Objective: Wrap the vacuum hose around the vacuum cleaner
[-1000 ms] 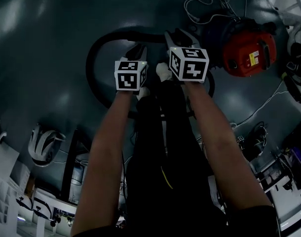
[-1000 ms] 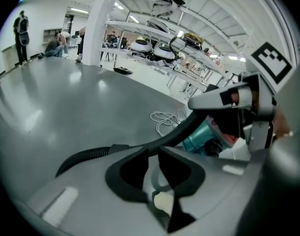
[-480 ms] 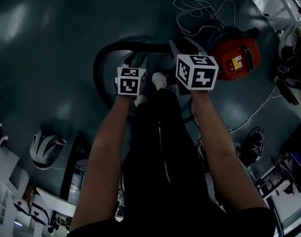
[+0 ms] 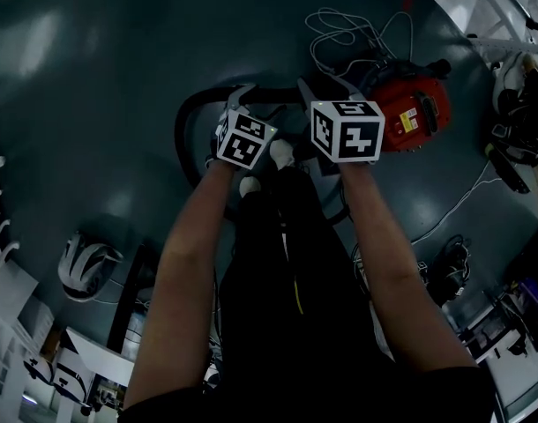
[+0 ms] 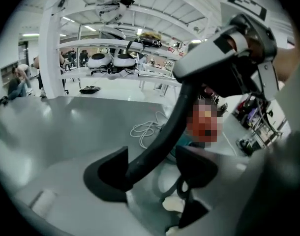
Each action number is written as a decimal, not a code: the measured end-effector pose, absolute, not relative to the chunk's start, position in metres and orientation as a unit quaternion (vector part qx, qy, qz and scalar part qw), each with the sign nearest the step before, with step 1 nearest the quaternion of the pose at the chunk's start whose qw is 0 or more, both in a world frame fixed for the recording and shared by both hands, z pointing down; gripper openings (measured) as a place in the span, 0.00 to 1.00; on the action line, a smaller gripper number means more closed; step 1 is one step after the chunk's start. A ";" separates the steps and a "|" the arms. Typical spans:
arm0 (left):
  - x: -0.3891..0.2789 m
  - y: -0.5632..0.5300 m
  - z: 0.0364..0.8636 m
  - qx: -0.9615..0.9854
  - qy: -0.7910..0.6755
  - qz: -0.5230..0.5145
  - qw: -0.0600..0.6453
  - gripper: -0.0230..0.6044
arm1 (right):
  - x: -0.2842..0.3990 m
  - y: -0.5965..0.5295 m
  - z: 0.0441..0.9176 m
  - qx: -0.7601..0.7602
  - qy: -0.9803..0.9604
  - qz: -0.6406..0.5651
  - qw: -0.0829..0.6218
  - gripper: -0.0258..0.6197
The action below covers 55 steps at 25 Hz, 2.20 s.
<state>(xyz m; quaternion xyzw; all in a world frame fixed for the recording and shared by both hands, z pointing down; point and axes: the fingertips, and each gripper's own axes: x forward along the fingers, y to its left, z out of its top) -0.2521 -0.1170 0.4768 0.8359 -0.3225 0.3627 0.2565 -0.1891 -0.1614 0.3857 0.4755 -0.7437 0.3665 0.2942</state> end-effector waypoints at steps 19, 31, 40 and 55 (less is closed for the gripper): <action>-0.216 -0.127 0.481 0.855 -0.200 0.446 0.172 0.41 | -0.188 -0.171 0.352 0.423 -0.771 0.361 0.310 0.27; -0.220 -0.103 0.479 0.872 -0.001 0.485 0.064 0.31 | -0.192 -0.161 0.342 0.373 -0.800 0.362 0.299 0.27; -0.215 -0.086 0.465 0.861 0.063 0.495 0.095 0.30 | -0.199 -0.163 0.327 0.338 -0.831 0.374 0.234 0.28; -0.182 -0.095 0.415 0.898 0.069 0.415 0.128 0.30 | -0.204 -0.157 0.348 0.359 -0.830 0.358 0.231 0.37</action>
